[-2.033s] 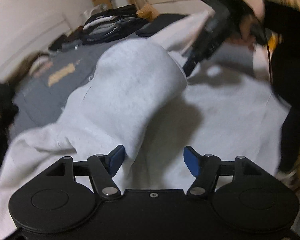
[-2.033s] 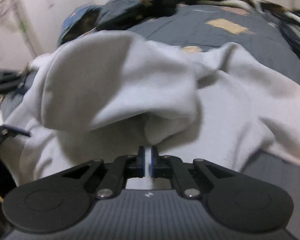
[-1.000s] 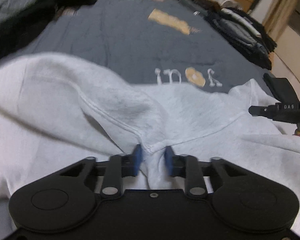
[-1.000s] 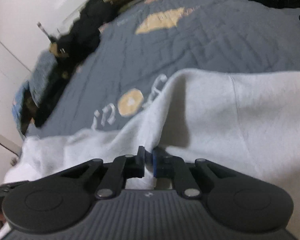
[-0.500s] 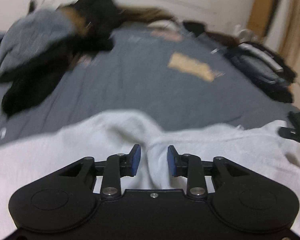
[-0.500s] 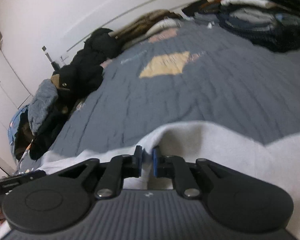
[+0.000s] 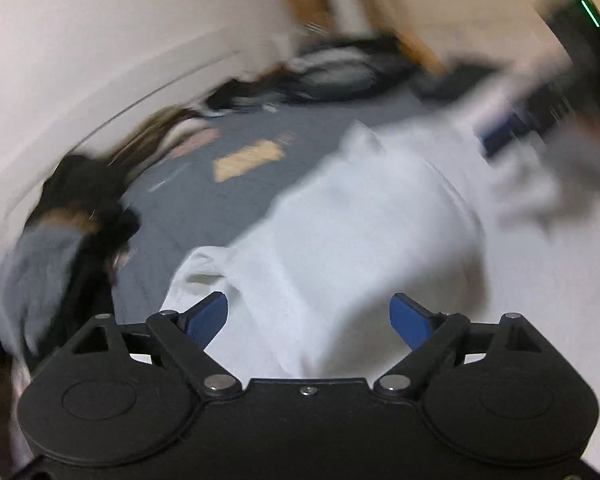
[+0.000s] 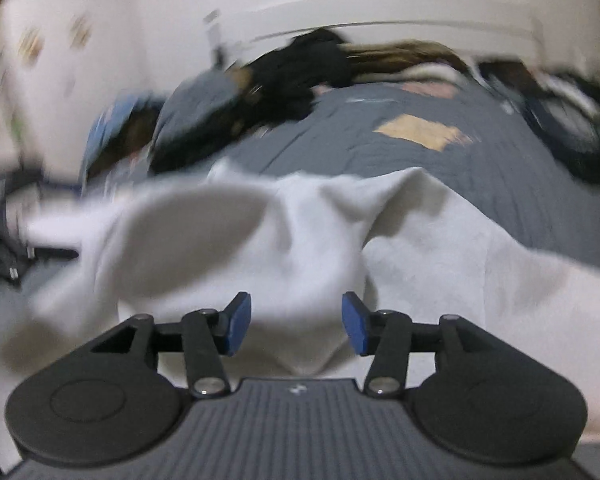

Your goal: Fold clothes

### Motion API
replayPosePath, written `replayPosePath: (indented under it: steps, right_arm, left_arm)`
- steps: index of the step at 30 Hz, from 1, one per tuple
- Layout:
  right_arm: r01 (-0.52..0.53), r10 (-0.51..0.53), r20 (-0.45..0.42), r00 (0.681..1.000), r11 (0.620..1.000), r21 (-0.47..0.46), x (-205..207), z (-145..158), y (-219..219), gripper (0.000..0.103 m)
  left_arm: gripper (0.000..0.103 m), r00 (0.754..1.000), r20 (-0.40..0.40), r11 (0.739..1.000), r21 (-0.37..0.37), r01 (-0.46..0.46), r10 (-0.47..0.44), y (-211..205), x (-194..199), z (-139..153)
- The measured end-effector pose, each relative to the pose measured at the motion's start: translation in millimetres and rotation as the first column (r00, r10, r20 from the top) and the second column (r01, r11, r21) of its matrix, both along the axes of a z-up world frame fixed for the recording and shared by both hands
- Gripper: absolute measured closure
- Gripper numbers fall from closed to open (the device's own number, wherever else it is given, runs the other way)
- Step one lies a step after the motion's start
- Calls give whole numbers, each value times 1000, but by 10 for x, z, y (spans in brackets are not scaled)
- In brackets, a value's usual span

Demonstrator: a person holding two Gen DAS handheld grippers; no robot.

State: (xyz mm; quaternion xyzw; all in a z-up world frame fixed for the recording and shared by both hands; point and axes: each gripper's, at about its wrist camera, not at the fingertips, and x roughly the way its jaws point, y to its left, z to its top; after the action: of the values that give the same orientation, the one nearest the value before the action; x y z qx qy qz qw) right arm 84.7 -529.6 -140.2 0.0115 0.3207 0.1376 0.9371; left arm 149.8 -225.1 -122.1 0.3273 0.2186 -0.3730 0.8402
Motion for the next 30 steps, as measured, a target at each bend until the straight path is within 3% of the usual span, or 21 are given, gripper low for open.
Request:
replayPosePath:
  steps: [3,6,10,13,15,18,20,22,24,25,26,29,30]
  right_arm:
    - [-166,172,20,985,971,-172,-14,-136,259,53]
    - [-332,335,-34,941,902,-275,52,-234,409,53]
    - [-365,375,-32,927,876,-313,237,-269,433,53]
    - [-389,409,-21,912,850,-356,374,-331,503,47]
    - [-406,432,-22,902,827,-388,466,-392,561,45]
    - [-380,416,19,909,849,-367,497,-342,558,45]
    - [-367,408,58,911,867,-336,413,-257,518,45]
    - [-368,420,86,904,863,-346,290,-185,510,43]
    - [-358,425,118,898,858,-368,183,-121,490,41]
    - [-340,410,142,901,871,-356,138,-76,449,40]
    - [-324,394,164,904,883,-339,111,-31,414,39]
    - [-266,346,211,914,905,-333,63,-22,366,33]
    - [-274,349,182,919,900,-339,97,-77,387,33]
  left_arm:
    - [15,1000,-2,996,83,27,-27,-73,-10,-200]
    - [15,999,-30,994,111,19,-16,-116,97,-349]
    - [15,998,-60,993,117,24,-17,-131,254,-444]
    - [16,996,-79,990,135,49,-39,-135,346,-518]
    - [30,996,-69,978,192,77,-65,-170,378,-647]
    - [56,994,-67,971,214,104,-91,-188,402,-776]
    - [86,992,-31,965,230,123,-119,-197,377,-797]
    - [94,987,33,956,256,144,-158,-204,323,-818]
    - [95,952,194,932,321,168,-238,-205,165,-836]
    - [95,918,278,918,358,173,-282,-197,84,-862]
    - [95,870,366,901,398,173,-329,-177,-2,-910]
    - [95,682,565,842,521,143,-465,-92,-193,-1134]
    - [95,649,580,824,551,133,-493,-63,-215,-1218]
